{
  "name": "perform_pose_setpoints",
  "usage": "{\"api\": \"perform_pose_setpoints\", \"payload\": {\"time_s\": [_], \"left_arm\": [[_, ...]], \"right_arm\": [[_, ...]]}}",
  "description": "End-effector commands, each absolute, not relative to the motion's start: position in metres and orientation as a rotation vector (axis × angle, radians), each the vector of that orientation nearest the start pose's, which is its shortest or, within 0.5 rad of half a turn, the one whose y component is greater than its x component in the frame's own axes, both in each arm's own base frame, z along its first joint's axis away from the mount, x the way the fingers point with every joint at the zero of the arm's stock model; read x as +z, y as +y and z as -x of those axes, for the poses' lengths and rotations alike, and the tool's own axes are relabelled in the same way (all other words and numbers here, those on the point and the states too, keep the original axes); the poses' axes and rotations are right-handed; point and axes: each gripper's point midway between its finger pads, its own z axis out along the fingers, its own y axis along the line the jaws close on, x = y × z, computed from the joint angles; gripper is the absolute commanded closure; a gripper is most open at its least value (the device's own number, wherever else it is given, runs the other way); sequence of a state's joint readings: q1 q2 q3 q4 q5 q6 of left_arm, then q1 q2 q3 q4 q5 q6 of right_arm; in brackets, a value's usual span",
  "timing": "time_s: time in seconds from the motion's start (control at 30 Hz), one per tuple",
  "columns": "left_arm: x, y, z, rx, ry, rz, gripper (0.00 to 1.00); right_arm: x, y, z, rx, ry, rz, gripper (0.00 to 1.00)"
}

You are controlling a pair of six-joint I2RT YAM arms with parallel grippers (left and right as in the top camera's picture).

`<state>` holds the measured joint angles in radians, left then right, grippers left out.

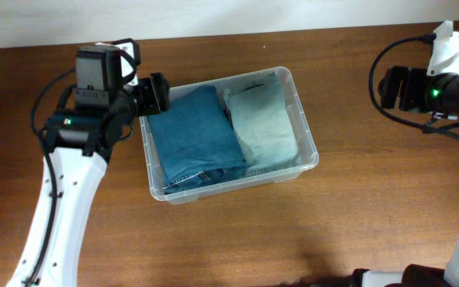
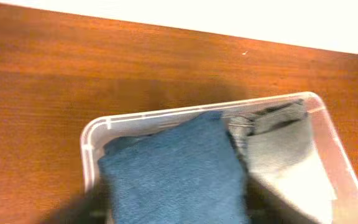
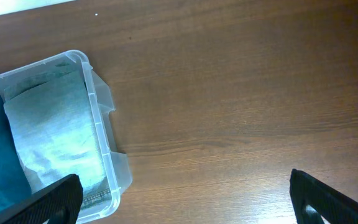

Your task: Pack container

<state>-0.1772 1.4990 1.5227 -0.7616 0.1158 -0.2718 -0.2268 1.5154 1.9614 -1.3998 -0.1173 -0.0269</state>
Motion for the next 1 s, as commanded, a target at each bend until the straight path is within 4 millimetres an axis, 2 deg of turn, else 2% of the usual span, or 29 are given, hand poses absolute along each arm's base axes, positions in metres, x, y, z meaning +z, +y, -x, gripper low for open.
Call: {"api": "perform_pose_setpoints", "payload": {"time_s": [0.0, 0.13, 0.33, 0.4, 0.47, 0.53, 0.57, 0.63, 0.67, 0.7, 0.73, 0.77, 0.8, 0.83, 0.87, 0.97], "left_arm": [[0.254, -0.119, -0.411, -0.379, 2.406, -0.031, 0.99], [0.213, -0.154, -0.405, -0.39, 2.531, -0.126, 0.99], [0.122, -0.197, -0.379, -0.342, 2.807, -0.278, 0.99], [0.096, -0.199, -0.373, -0.289, 2.882, -0.301, 0.93], [0.081, -0.195, -0.372, -0.234, 2.917, -0.301, 0.89], [0.084, -0.191, -0.375, -0.232, 2.907, -0.312, 0.89], [0.094, -0.187, -0.379, -0.226, 2.886, -0.303, 0.87], [0.12, -0.17, -0.394, -0.164, 2.818, -0.247, 0.84], [0.144, -0.154, -0.405, -0.098, 2.753, -0.197, 0.81], [0.16, -0.142, -0.412, -0.06, 2.706, -0.159, 0.74], [0.182, -0.125, -0.419, -0.021, 2.643, -0.103, 0.59], [0.196, -0.113, -0.423, -0.002, 2.604, -0.064, 0.37], [0.211, -0.098, -0.428, 0.012, 2.555, -0.014, 0.05], [0.221, -0.085, -0.431, 0.019, 2.523, 0.028, 0.01], [0.228, -0.072, -0.434, 0.023, 2.498, 0.068, 0.01], [0.235, -0.032, -0.443, 0.052, 2.462, 0.185, 0.01]], "right_arm": [[0.343, -0.057, -0.338, 0.05, 2.489, -0.209, 0.01], [0.341, -0.057, -0.339, 0.051, 2.496, -0.21, 0.0], [0.334, -0.058, -0.342, 0.056, 2.518, -0.214, 0.09], [0.334, -0.058, -0.342, 0.056, 2.52, -0.214, 0.09], [0.334, -0.058, -0.342, 0.056, 2.519, -0.213, 0.07], [0.334, -0.057, -0.343, 0.063, 2.518, -0.211, 0.0], [0.334, -0.055, -0.343, 0.076, 2.517, -0.202, 0.01], [0.336, -0.043, -0.346, 0.101, 2.513, -0.111, 0.02], [0.336, -0.037, -0.348, 0.102, 2.509, -0.075, 0.02], [0.337, -0.028, -0.35, 0.104, 2.503, -0.021, 0.01], [0.338, -0.02, -0.353, 0.104, 2.496, 0.028, 0.02], [0.338, -0.014, -0.356, 0.099, 2.49, 0.064, 0.02], [0.338, -0.009, -0.36, 0.091, 2.485, 0.094, 0.02], [0.336, -0.004, -0.365, 0.087, 2.484, 0.113, 0.02], [0.333, 0.001, -0.369, 0.09, 2.485, 0.13, 0.02], [0.319, 0.011, -0.385, 0.108, 2.508, 0.165, 0.02]]}}
